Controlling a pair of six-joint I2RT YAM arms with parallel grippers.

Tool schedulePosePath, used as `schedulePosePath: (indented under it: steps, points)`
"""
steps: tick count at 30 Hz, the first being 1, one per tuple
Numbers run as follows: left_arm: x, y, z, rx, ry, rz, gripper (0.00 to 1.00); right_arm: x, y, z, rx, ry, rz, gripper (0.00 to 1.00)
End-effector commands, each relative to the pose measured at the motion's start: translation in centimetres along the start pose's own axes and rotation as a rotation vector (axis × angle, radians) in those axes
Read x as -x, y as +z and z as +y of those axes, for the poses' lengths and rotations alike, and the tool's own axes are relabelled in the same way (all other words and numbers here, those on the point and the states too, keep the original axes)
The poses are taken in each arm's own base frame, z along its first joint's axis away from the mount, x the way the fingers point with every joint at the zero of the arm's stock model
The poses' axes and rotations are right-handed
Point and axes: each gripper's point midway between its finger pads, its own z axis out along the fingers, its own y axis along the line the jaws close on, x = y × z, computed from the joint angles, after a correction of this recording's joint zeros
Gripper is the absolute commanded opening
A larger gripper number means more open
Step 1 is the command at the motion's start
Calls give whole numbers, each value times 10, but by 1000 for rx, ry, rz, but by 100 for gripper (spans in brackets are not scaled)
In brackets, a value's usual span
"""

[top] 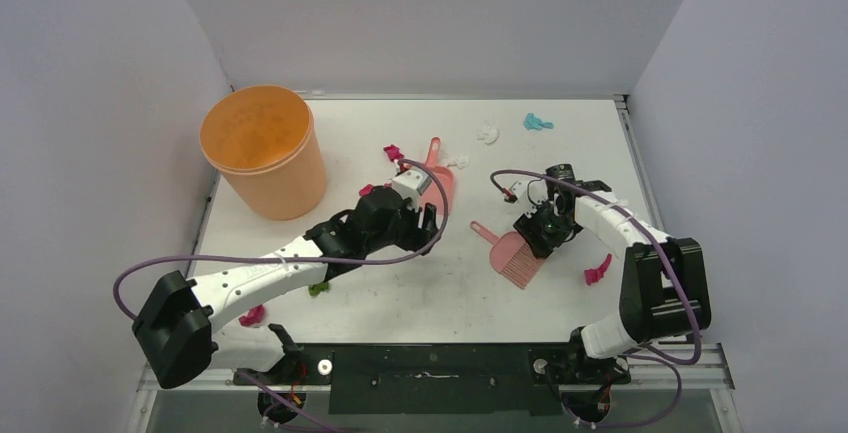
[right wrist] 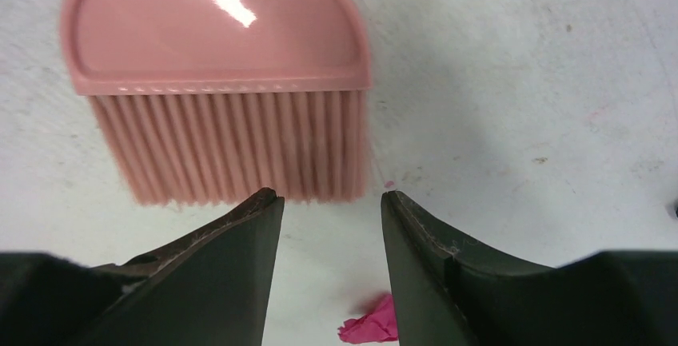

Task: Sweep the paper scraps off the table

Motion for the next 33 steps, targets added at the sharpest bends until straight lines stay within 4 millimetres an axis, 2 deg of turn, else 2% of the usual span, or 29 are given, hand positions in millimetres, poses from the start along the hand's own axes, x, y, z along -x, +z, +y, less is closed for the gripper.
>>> schedulePosePath:
  steps: [1,2,3,7,11,13,15,18,23,25,27,29,33]
  points:
    - [-2,4,-24,4,-200,-43,58,14,-9,27,76,-84,-68,50]
    - [-10,5,-26,6,-250,-48,58,16,-7,34,94,-91,-68,49]
    - [-8,3,-30,-5,-323,-83,57,18,-5,42,113,-109,-70,49]
    - [-28,-6,-27,4,-490,-141,57,31,-5,68,178,-170,-108,49]
    - [-43,-18,-18,14,-612,-188,57,48,-18,92,286,-218,-173,49]
    - [-50,-21,-15,21,-626,-193,56,61,-30,93,297,-206,-242,49]
    - [-54,-21,-13,43,-612,-177,56,75,-41,74,197,-188,-287,49]
    - [-53,-19,-20,41,-585,-155,56,78,-49,15,-4,-102,-305,48]
    - [-51,-18,-48,-29,-574,-140,56,52,-45,-85,-233,39,-253,34]
    - [-52,-19,-61,-55,-564,-131,56,39,-39,-108,-328,23,-194,30]
    - [-53,-18,-67,-57,-550,-127,56,27,-32,-119,-380,5,-132,28]
    - [-56,-16,-68,-42,-536,-122,56,17,-27,-121,-395,-7,-94,28]
    - [-63,-11,-67,-14,-529,-112,57,1,-14,-102,-350,-26,-60,28]
